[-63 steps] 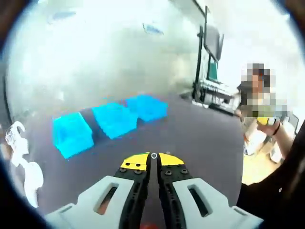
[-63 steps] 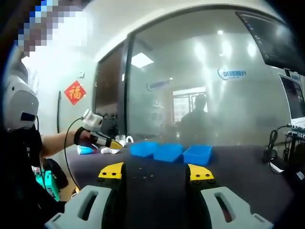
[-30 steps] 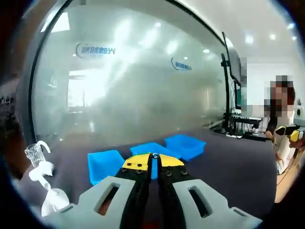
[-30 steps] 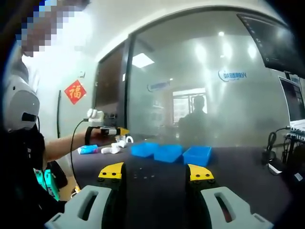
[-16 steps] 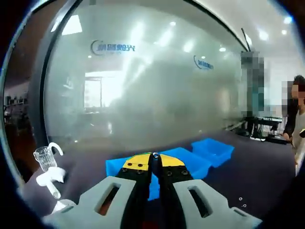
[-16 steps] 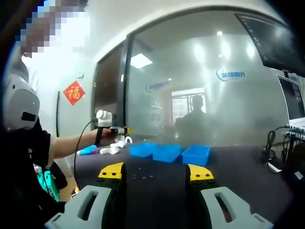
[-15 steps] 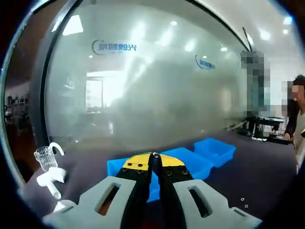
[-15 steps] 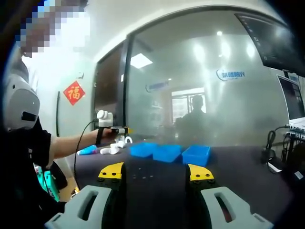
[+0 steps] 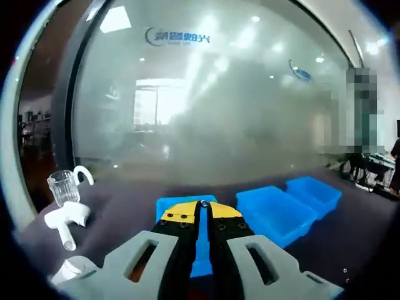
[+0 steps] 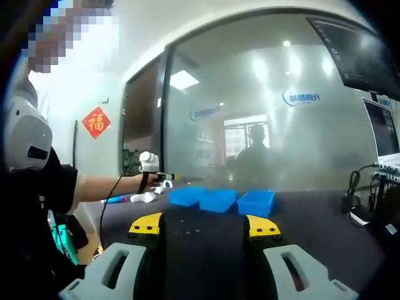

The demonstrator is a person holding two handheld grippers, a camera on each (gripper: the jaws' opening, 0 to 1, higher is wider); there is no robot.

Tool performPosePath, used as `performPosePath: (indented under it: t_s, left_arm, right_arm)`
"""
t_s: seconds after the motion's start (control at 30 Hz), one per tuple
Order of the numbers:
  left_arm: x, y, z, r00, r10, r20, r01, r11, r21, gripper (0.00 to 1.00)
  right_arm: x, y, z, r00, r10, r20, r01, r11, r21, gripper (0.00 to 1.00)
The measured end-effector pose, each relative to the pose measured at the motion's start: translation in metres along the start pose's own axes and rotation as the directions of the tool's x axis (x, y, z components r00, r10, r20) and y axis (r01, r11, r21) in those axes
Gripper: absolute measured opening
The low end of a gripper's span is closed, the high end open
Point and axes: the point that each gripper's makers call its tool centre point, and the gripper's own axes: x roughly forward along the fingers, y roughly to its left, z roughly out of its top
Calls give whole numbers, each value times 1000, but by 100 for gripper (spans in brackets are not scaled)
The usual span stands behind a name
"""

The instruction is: Sort the screws, nuts, and washers into the corresponding bins

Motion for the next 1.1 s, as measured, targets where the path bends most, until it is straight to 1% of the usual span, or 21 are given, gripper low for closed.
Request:
performPosePath:
  t_s: [0.07,0.13,0.17,0.3,0.37,0.43,0.53,0.7,0.77,0.8,0.83,0.87,0.9,0.93,0.97,1.03,1.1]
  left_arm:
    - [4,0,-2,1000,1,-5,-1,1000,7,3]
    - [8,-3,-6,1000,-1,-26,2,1000,21,3]
    - [9,-4,-6,1000,-1,-28,1,1000,27,3]
    - [12,-11,-5,1000,-19,-15,19,999,38,3]
    - [14,-14,-6,999,-34,-13,34,997,66,3]
    - [15,-14,-7,999,-39,-13,40,997,61,3]
    - [17,-11,-13,999,-26,-26,28,998,49,3]
    - [16,-11,-17,999,-26,-36,28,998,61,3]
    - [19,-14,-15,998,-52,-30,54,997,62,5]
    - [21,-17,-14,997,-75,-26,77,995,63,5]
    - [21,-22,-15,994,-104,-35,106,992,64,6]
    - [20,-22,-16,994,-99,-42,102,992,68,7]
    - [18,-22,-15,994,-97,-41,99,992,71,11]
    - [17,-22,-14,995,-97,-38,99,993,67,18]
    - [15,-24,-13,993,-111,-36,112,993,44,22]
    - [12,-26,-13,992,-120,-37,122,992,45,27]
    - [8,-27,-14,992,-119,-45,122,990,72,30]
  right_arm:
    - [1,2,-1,1000,5,-4,-5,1000,1,45]
    - [1,4,-4,1000,12,-17,-12,1000,-6,45]
    - [2,4,-5,1000,14,-20,-14,1000,-7,45]
    - [2,3,-7,1000,14,-23,-14,1000,-1,45]
    - [3,3,-7,1000,15,-26,-15,1000,1,45]
    - [2,6,-6,999,21,-31,-22,1000,-8,45]
    - [1,8,-6,999,23,-34,-24,1000,-9,45]
    - [1,8,-11,999,22,-42,-22,1000,-2,45]
    - [2,9,-10,999,26,-39,-26,1000,-1,45]
    - [2,9,-9,999,27,-38,-27,1000,-2,45]
    - [3,10,-9,999,30,-36,-31,1000,-2,45]
    - [3,11,-8,999,36,-34,-36,999,-2,45]
    - [3,12,-8,999,39,-33,-39,999,-2,45]
    - [4,13,-8,999,41,-32,-41,999,-2,45]
    - [4,14,-9,999,43,-33,-44,999,-3,45]
    - [4,14,-10,998,44,-34,-44,999,1,45]
    - [4,14,-11,998,44,-34,-44,999,3,45]
